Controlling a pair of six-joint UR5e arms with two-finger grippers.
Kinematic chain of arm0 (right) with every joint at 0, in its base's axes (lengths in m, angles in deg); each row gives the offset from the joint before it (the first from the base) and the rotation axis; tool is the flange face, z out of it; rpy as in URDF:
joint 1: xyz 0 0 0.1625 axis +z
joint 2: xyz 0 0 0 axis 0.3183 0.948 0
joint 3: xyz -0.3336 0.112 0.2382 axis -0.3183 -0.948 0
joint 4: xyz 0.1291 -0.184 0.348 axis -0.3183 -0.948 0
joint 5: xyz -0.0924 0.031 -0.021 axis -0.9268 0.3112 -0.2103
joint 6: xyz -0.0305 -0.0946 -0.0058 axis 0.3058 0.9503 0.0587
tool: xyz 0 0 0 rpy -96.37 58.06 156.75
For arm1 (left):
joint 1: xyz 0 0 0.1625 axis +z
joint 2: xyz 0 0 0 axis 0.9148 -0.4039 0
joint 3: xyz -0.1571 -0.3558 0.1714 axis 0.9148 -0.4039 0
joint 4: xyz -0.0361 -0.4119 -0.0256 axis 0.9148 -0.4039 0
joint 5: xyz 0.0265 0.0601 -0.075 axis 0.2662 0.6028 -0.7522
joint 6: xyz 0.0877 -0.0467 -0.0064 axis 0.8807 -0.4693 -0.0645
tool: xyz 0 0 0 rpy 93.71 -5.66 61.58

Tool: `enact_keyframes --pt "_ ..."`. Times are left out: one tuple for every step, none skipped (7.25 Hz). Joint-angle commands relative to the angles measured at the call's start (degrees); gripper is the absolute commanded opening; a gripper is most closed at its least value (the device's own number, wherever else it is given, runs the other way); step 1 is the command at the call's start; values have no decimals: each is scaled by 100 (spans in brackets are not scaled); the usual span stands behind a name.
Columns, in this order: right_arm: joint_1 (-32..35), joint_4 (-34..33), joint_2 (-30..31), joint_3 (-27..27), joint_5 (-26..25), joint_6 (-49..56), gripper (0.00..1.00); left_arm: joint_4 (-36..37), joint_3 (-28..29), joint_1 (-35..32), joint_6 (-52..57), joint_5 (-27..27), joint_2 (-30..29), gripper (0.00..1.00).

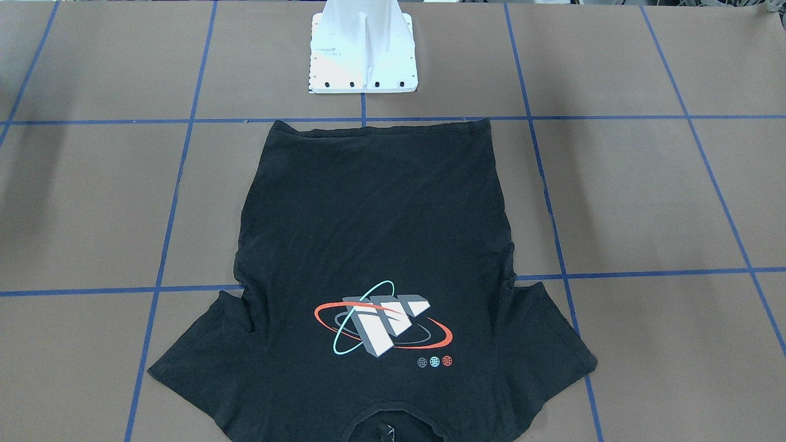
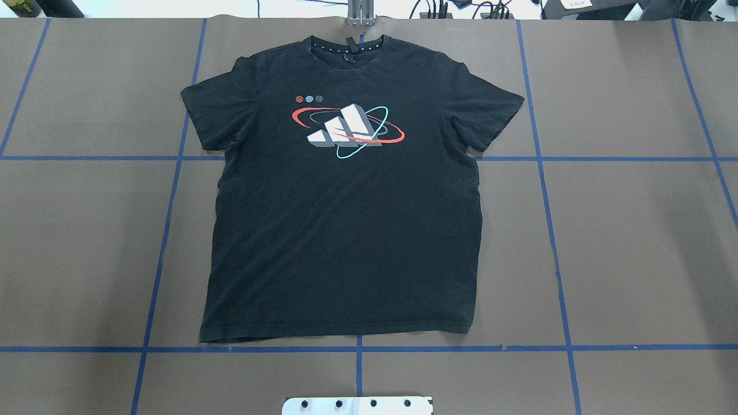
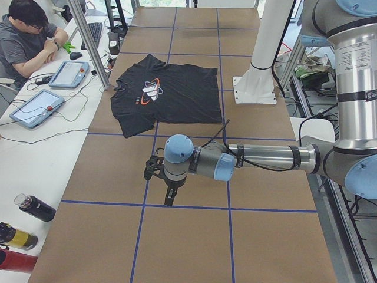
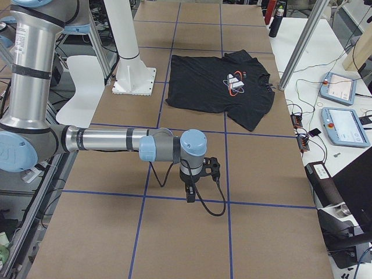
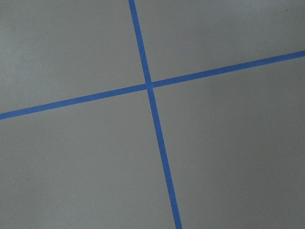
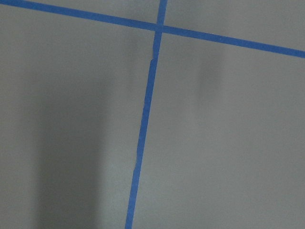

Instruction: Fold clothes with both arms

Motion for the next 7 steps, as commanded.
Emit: enact_keyframes --pt "0 0 0 0 0 1 100 -91 0 0 0 2 0 100" --pt "0 9 0 9 0 -8 100 -153 0 0 -26 2 0 100" --pt "-17 0 -17 9 0 -26 100 -162 -17 0 -18 2 0 100" --pt "-9 9 -44 52 9 -35 100 -258 -26 0 -9 -7 0 100" --pt "-9 9 -44 270 26 -35 100 -685 -18 0 -18 -7 0 100" --pt "-17 9 -53 325 18 -35 100 -1029 52 0 -35 -7 0 100" --pt "-44 322 -148 317 9 -43 100 -1424 70 0 -35 -7 -26 100"
